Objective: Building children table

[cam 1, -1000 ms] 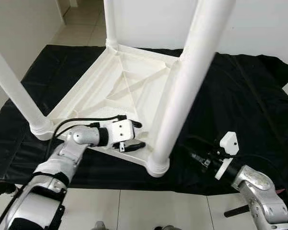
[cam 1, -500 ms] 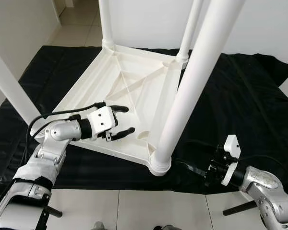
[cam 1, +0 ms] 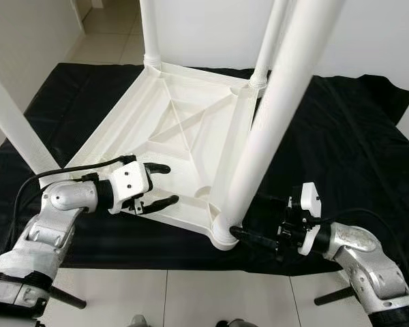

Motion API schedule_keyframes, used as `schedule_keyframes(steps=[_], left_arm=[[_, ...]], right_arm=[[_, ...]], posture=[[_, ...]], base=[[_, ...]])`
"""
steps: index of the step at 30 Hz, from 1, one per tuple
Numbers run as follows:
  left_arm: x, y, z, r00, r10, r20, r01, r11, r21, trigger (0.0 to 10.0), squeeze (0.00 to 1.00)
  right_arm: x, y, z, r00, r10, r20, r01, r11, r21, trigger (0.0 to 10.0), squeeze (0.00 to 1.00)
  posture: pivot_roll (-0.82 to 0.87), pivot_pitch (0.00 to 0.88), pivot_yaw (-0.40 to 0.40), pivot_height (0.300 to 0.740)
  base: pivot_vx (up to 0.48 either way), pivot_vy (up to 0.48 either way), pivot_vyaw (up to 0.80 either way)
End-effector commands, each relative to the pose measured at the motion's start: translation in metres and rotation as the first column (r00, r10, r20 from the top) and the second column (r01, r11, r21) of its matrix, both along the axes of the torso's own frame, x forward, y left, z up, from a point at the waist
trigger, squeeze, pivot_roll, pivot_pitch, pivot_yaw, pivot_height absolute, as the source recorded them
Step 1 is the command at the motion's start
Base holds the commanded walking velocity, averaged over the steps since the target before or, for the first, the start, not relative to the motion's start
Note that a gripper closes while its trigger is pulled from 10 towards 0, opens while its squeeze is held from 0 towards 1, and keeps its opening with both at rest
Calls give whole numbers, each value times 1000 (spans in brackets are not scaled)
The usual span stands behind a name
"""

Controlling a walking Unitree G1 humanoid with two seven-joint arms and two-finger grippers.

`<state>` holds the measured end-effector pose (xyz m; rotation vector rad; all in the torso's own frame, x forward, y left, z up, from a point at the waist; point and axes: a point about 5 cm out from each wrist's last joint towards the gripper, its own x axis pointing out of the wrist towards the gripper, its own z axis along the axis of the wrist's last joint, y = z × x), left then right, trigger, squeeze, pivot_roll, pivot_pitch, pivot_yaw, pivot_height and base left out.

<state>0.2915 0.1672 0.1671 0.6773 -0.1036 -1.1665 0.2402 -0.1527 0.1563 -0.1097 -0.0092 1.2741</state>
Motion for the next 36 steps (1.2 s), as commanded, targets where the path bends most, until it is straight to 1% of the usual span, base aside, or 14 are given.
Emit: schedule_keyframes(steps=[1,6,9,14,15,16,17,18,23,24,27,29,33,36], left_arm=[[-6,0,-4,999,-17,-37,18,1000,20,10000,0],[-9,0,-6,999,-9,-49,10,1000,25,10000,0],[-10,-1,-5,999,10,-47,-9,1000,21,10000,0],[-8,-2,-2,999,29,-36,-29,1000,8,10000,0],[-8,-3,-1,999,36,-36,-36,999,4,10000,0],[-8,-3,0,999,39,-35,-39,999,0,10000,0],[-8,-3,0,999,39,-35,-39,999,0,10000,0],[-7,-4,0,998,43,-36,-44,999,-4,10000,0],[-6,-6,0,998,48,-36,-48,999,-10,10000,0],[-5,-8,0,998,46,-35,-47,999,-12,10000,0],[-6,-18,-2,998,20,-53,-22,999,-35,10000,0],[-7,-19,-4,998,15,-56,-17,999,-36,10000,0],[-13,-36,-13,994,-26,-102,17,996,-83,10000,0],[-14,-43,-15,994,-30,-108,18,994,-107,10000,0]], right_arm=[[2,4,0,1000,25,11,-25,1000,-2,10000,0],[9,14,0,999,20,35,-20,1000,8,10000,0],[16,29,-1,997,-33,72,31,999,37,10000,0],[17,39,-7,991,-103,89,98,993,58,10000,0],[16,40,-11,991,-116,66,112,992,61,9647,0],[15,40,-13,992,-120,44,117,990,73,3216,0],[15,40,-13,992,-120,44,117,990,73,3216,0],[13,38,-14,991,-132,28,130,988,80,0,0],[13,28,-15,984,-174,22,172,981,90,0,0],[14,22,-15,980,-196,26,193,977,86,0,0],[18,6,-10,963,-265,45,261,961,87,0,0],[19,3,-9,960,-276,52,272,959,84,0,0],[19,-11,-8,939,-339,62,334,939,77,0,0],[17,-14,-9,929,-366,58,361,929,77,0,0]], posture=[[-9,68,-36,740],[-8,67,-41,740],[-5,65,-47,740],[-5,65,-47,740],[-8,64,-49,740],[-12,64,-49,740],[-12,64,-49,740],[-16,64,-47,740],[-29,62,-40,740],[-31,62,-41,740],[-46,59,-37,740],[-46,59,-37,740],[-59,51,-32,740],[-61,49,-31,740]], base=[[0,0,0],[0,0,0],[0,0,0],[0,0,0],[0,0,0],[0,0,0],[0,0,0],[0,0,0],[0,0,0],[0,0,0],[0,0,0],[0,0,0],[0,0,0],[0,0,0]])
